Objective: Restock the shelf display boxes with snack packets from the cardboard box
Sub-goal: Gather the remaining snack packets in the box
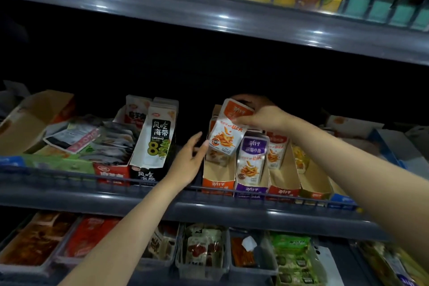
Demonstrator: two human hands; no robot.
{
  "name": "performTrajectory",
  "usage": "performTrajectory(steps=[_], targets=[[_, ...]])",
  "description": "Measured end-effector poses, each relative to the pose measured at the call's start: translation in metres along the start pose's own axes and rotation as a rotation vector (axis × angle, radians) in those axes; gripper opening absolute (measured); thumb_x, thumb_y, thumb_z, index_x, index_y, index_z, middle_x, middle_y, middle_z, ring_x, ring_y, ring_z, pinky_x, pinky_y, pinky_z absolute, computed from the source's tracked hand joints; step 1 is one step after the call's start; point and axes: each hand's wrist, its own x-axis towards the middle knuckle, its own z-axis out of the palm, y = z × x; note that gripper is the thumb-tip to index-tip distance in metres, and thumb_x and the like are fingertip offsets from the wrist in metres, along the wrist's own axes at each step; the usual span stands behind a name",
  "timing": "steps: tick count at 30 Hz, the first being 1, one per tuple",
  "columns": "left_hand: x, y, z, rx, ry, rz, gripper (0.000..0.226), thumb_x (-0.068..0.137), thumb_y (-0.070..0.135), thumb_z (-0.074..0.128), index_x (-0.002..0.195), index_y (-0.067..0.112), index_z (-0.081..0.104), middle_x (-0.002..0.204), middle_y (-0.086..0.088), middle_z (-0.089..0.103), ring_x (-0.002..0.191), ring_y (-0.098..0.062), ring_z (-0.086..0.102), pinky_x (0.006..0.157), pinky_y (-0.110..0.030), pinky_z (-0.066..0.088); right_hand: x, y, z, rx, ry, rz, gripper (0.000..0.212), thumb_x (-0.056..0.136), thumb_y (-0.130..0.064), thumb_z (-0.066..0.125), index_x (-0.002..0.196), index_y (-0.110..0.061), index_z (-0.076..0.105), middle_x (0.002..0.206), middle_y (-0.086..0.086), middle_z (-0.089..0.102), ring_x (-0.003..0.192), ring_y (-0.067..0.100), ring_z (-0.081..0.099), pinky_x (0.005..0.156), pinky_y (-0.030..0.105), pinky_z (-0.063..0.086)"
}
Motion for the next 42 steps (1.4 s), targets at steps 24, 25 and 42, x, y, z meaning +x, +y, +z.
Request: performTrajectory(steps=[24,25,42], targets=[[0.013,-0.030,0.008,-0.103,-0.169,0.026,0.051,0.098,0.025,0.048,0.144,0.037,0.030,0.128,0.022,0.052,0.114,0.007,0.054,0.099,-0.030,0.048,0.045,0.042,0.059,-0.510,-0.131,-0.055,0.062,0.083,-0.029,0.070,0.138,-0.025,0.041,0.141,-0.001,0.043,0.127,0.020,0.043,0.095,0.026,0.036],[0.012,-0.030,0.008,-0.101,-0.170,0.027,0.051,0.098,0.025,0.048,0.143,0.038,0.029,0.128,0.021,0.052,0.115,0.005,0.055,0.099,-0.031,0.048,0.045,0.043,0.059,-0.522,-0.126,-0.061,0.064,0.083,-0.029,0.070,0.139,-0.024,0.040,0.142,-0.001,0.042,0.128,0.020,0.042,0.096,0.026,0.036],[-0.003,-0.011,0.009,0.131,-0.030,0.031,0.059,0.095,0.044,0.046,0.148,0.034,0.022,0.146,0.010,0.039,0.129,-0.003,0.040,0.103,-0.030,0.042,-0.002,0.031,0.024,-0.418,-0.104,-0.057,0.056,0.090,-0.041,0.058,0.140,-0.024,0.040,0.136,0.000,0.053,0.122,0.016,0.051,0.098,0.026,0.041]])
